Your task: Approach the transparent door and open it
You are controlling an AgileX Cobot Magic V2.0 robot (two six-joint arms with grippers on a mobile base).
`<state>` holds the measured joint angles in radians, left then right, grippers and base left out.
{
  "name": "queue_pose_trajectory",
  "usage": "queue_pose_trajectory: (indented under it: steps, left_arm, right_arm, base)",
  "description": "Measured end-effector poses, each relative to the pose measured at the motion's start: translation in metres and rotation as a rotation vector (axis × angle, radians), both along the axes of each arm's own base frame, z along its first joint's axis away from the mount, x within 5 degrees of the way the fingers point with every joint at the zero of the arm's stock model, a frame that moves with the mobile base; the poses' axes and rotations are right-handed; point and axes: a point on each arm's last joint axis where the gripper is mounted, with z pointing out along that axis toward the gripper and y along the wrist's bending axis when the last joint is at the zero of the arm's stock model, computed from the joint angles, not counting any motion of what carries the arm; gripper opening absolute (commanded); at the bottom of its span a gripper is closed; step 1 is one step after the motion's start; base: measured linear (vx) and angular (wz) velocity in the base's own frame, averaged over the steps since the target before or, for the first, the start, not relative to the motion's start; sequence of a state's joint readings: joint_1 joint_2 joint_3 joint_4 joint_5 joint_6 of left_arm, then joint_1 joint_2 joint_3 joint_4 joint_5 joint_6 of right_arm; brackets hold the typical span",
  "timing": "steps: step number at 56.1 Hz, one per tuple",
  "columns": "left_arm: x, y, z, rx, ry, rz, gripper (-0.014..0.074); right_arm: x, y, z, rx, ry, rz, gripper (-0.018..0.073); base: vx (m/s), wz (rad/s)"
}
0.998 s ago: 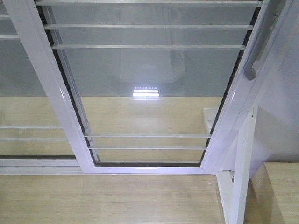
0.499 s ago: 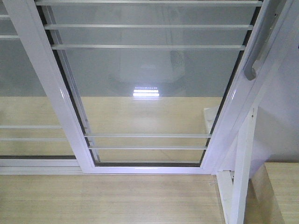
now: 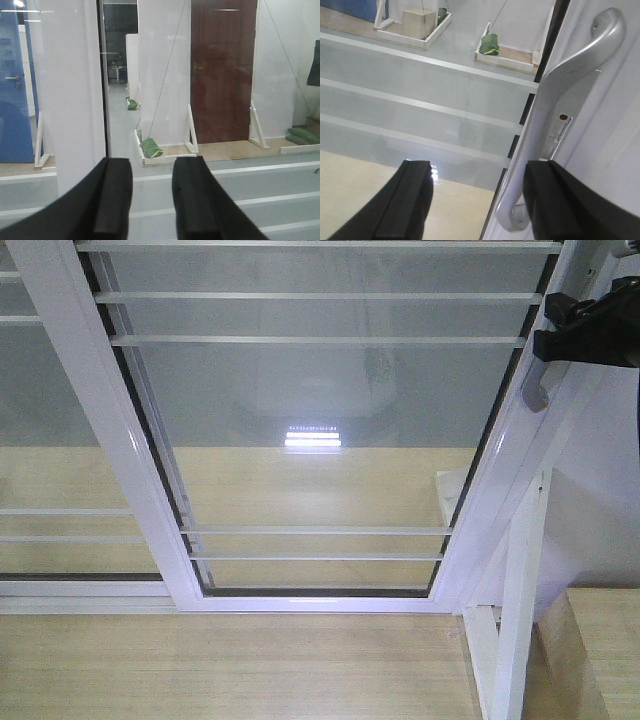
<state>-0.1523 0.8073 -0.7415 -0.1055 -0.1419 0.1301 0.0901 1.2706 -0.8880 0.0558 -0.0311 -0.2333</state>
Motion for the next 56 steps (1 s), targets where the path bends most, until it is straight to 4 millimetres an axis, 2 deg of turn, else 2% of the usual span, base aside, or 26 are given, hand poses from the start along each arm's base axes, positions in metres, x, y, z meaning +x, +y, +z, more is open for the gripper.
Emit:
queue_pose_trajectory:
  steps: [6, 15, 24, 46, 56]
  left_arm:
    - [0.0, 0.0, 0.0, 0.0, 0.0, 0.0, 0.0363]
    - [0.0, 0.0, 0.0, 0.0, 0.0, 0.0, 0.0363]
    - [0.0, 0.0, 0.0, 0.0, 0.0, 0.0, 0.0363]
    - [0.0, 0.0, 0.0, 0.0, 0.0, 0.0, 0.0363]
    - [0.0, 0.0, 0.0, 0.0, 0.0, 0.0, 0.0363]
  right_arm:
    - [0.017, -0.007, -0.013, 0.032, -0.019, -0.041, 0.0453]
    - [0.033, -0.024, -0.031, 0.071, -0.007, -0.116, 0.0453]
    - [0.045, -0.027, -0.045, 0.064, -0.014, -0.128, 0.0453]
    - [0.074, -0.03, -0.064, 0.079, -0.113, -0.157, 0.0417]
    - [0.095, -0.031, -0.059, 0.084, -0.144, -0.158, 0.0417]
  base:
    - [0.0, 0.0]
    - [0.0, 0.0]
    - [0.0, 0.0]
    - [0.0, 0.0]
    - [0.0, 0.0]
